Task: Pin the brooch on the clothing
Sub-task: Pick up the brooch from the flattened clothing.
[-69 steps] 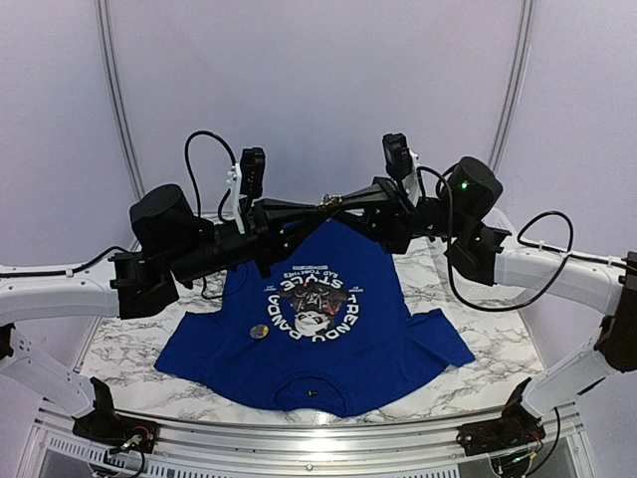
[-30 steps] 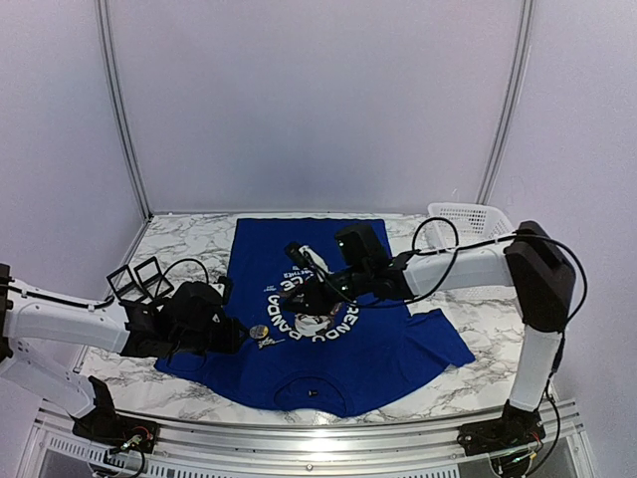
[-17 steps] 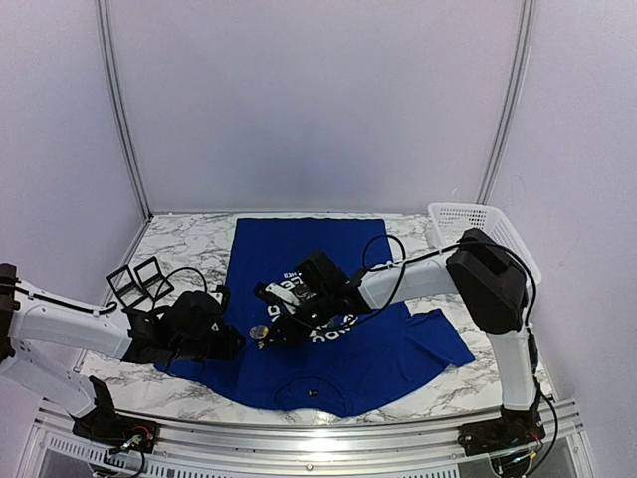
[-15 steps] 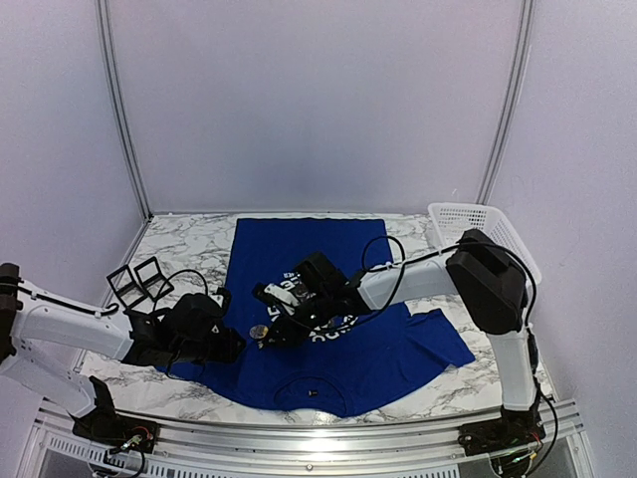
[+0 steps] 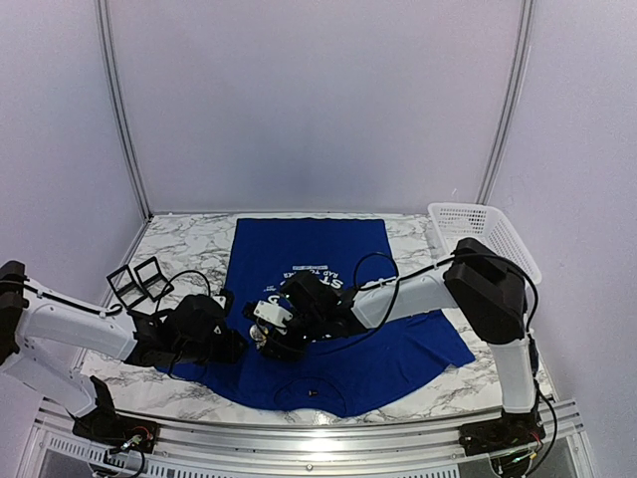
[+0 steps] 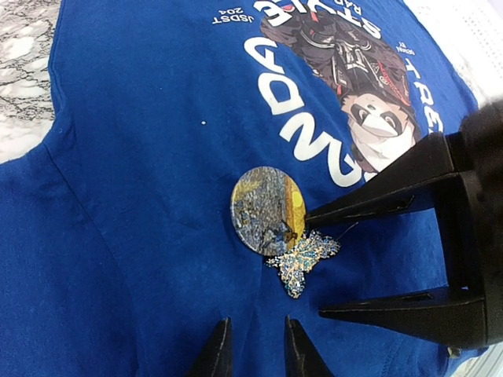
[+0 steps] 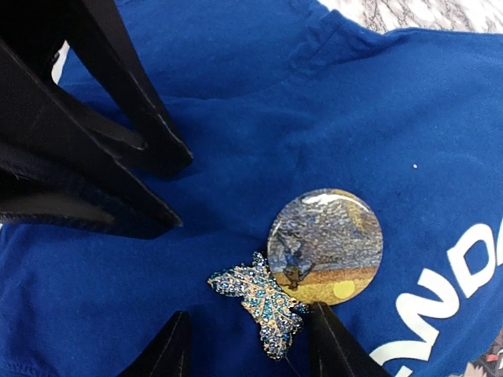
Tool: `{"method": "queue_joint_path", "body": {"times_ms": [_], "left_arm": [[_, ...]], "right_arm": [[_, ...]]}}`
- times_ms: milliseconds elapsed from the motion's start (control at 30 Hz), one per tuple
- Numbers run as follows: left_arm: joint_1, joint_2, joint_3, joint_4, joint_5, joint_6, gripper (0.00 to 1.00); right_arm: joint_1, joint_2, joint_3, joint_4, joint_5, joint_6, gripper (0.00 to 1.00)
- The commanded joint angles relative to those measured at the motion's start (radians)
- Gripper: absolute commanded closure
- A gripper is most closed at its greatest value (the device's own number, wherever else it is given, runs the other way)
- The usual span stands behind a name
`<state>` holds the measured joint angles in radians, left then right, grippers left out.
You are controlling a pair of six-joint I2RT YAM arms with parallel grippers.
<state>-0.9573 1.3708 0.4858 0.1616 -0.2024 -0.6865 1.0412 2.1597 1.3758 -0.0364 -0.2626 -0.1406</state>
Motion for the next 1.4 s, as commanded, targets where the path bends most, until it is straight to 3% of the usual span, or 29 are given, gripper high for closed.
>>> {"method": "queue_joint_path", "body": {"times_ms": [0, 100, 367, 633, 867, 1067, 1200, 1367], "left_arm": [[-0.004, -0.022, -0.008, 0.019, -0.012, 0.022, 0.76], [-0.004, -0.014, -0.007, 0.020, -0.012, 0.028, 0.76], [-0.005, -0.007, 0.001, 0.023, -0.004, 0.039, 0.76], [-0.004, -0.019, 0.017, 0.023, 0.005, 0.142, 0.74], [-0.014, -0.032, 0.062, 0.001, -0.010, 0.425, 0.59], [-0.015, -0.041, 0.045, 0.024, 0.020, 0.777, 0.54], [-0.007, -0.010, 0.043, 0.043, 0.127, 0.878, 0.53], [0.056, 0.062, 0.043, 0.102, 0.229, 0.898, 0.52]], "right_arm": [[0.008, -0.017, -0.015, -0.008, 0.095, -0.050, 0.51], [0.012, 0.000, -0.003, -0.017, 0.096, -0.059, 0.53], [0.013, 0.015, 0.024, -0.050, 0.084, -0.056, 0.82], [0.013, -0.022, 0.018, -0.058, -0.013, -0.048, 0.93], [-0.008, -0.023, 0.018, -0.047, -0.107, -0.021, 0.95], [-0.040, -0.031, -0.017, -0.002, -0.186, 0.008, 0.95], [-0.047, -0.029, -0.027, 0.027, -0.203, 0.016, 0.95], [-0.052, -0.028, -0.055, 0.079, -0.225, 0.021, 0.97]]}}
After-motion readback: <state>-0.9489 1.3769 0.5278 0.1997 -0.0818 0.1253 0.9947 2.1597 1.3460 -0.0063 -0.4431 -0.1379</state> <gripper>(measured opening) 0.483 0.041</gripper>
